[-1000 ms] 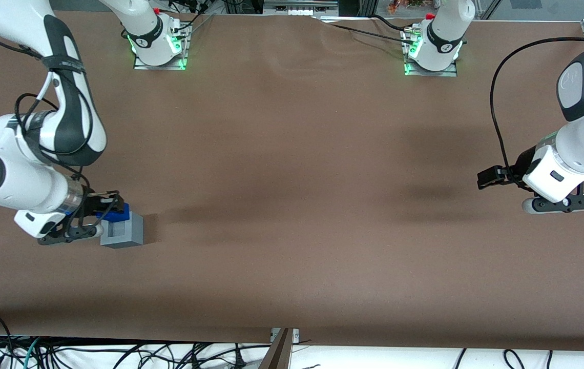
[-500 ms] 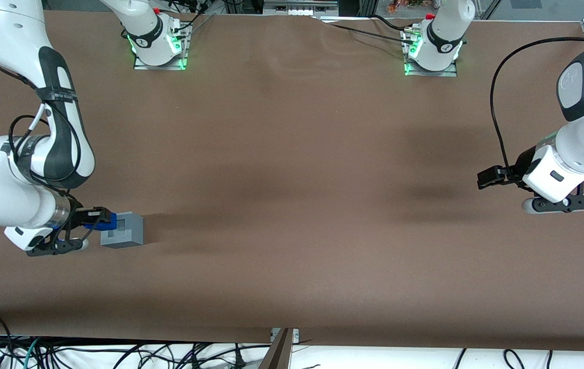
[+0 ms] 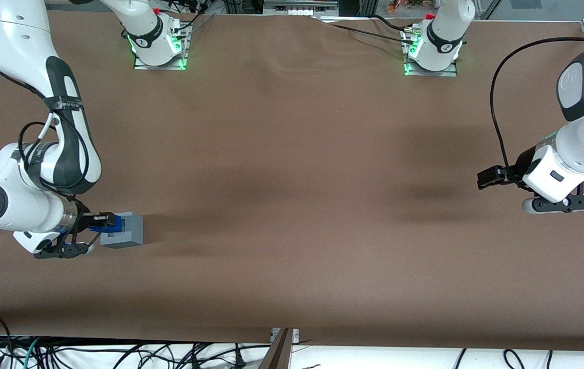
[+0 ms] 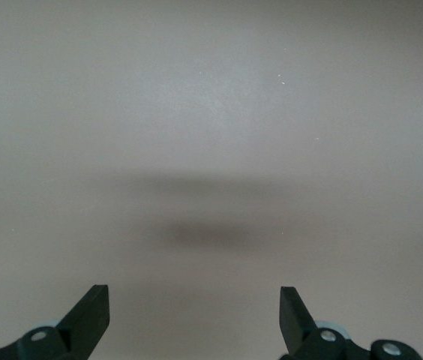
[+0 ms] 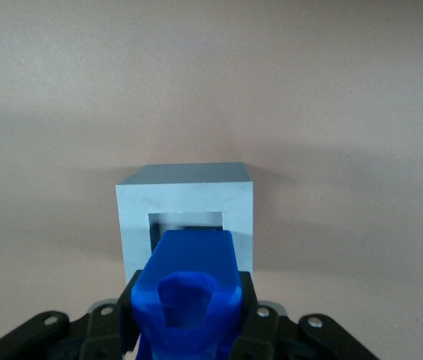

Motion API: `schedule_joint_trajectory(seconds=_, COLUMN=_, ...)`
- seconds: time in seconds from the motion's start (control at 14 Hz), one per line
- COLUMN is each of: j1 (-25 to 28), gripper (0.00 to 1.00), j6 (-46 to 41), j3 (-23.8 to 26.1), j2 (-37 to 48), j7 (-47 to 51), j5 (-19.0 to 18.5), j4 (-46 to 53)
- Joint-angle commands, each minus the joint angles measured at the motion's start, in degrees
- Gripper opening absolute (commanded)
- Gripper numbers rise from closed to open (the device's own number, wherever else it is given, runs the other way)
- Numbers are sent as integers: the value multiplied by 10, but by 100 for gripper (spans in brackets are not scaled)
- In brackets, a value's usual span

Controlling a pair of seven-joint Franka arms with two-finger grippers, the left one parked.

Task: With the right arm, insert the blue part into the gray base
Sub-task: 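Lower the blue part into the gray base's hollow center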

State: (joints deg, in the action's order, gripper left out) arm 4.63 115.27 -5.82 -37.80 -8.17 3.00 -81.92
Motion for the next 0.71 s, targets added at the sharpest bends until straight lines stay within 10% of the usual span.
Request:
schedule_joint_trajectory(seconds=0.0, j1=0, gripper=30, j6=-1, j3=4, j2=-8, j7=11, j5=1, j4=16)
schedule_joint_trajectory(seconds=0.64, j1=3, gripper=30, j6=20, j3=7, j2=-17, j7=9, j5=1, j4=16)
